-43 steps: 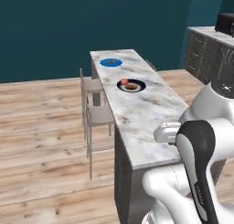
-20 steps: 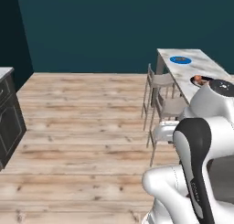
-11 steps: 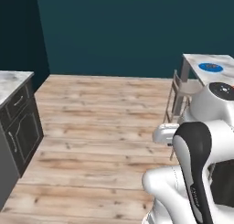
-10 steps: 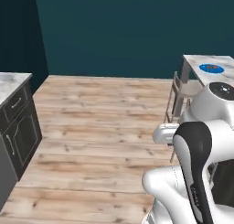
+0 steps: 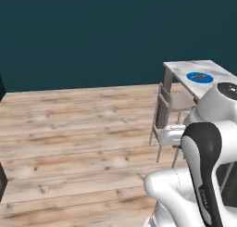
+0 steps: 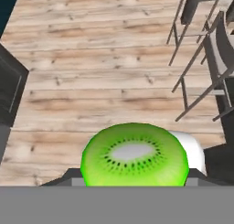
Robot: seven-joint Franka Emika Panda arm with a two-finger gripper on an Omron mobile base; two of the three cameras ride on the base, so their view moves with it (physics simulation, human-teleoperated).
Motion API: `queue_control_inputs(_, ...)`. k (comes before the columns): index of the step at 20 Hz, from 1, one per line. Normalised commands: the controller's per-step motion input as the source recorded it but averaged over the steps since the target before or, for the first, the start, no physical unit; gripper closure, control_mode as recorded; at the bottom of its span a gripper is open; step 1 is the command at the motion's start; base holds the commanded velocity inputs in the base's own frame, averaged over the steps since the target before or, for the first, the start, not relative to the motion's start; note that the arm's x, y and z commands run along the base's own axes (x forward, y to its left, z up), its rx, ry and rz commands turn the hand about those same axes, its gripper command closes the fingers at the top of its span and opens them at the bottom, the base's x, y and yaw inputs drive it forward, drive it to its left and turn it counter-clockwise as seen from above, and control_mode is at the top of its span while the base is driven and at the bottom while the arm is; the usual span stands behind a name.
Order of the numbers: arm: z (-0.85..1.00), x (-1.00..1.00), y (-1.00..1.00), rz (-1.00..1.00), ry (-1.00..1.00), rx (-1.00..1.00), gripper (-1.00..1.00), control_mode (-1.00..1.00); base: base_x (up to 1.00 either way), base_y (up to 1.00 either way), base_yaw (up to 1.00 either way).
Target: Pick up the peach and kiwi from the fridge and place one fruit on each plate on the dining counter.
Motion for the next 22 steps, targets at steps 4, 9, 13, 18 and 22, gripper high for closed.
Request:
queue_control_inputs(4, 0.00, 0.00, 0.00, 0.00, 0.00, 0.00, 1.00, 1.00, 1.00, 0.77, -0.54)
queue_control_inputs(9, 0.00, 0.00, 0.00, 0.00, 0.00, 0.00, 1.00, 1.00, 0.93, 0.78, -0.65)
queue_control_inputs(13, 0.00, 0.00, 0.00, 0.00, 0.00, 0.00, 1.00, 1.00, 0.75, 0.59, -0.72)
queue_control_inputs(18, 0.00, 0.00, 0.00, 0.00, 0.00, 0.00, 1.00, 1.00, 0.83, 0.68, -0.68)
queue_control_inputs(22, 0.00, 0.00, 0.00, 0.00, 0.00, 0.00, 1.00, 1.00, 0.80, 0.67, -0.66)
